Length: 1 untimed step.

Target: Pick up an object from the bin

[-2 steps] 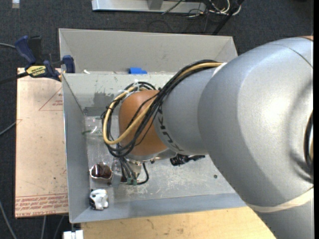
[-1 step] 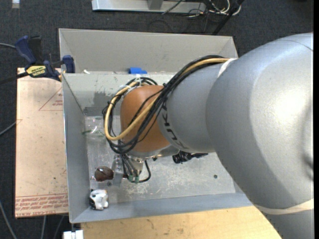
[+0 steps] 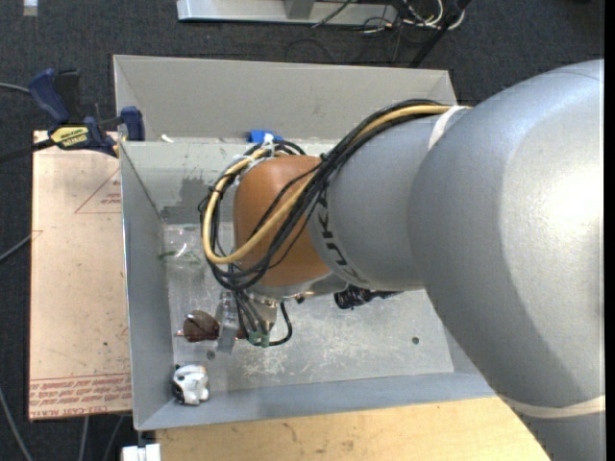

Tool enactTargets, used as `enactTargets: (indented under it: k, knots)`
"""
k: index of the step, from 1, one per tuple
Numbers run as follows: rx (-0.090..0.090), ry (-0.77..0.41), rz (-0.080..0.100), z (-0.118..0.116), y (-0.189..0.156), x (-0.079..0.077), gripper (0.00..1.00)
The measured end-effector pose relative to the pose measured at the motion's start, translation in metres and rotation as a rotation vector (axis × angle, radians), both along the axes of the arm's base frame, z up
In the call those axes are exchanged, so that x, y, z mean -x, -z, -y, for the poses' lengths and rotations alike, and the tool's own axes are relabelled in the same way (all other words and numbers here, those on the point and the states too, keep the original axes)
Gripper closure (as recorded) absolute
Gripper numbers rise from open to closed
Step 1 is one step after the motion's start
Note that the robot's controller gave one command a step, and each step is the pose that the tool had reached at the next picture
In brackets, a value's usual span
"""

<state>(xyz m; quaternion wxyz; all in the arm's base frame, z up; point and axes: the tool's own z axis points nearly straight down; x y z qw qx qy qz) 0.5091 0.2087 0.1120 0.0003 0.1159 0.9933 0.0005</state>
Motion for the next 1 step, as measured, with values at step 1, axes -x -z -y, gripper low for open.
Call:
enactTargets:
  k: [1]
  knots:
    - [-0.001, 0.0, 0.001, 0.0, -0.0104, 0.0003, 1.0]
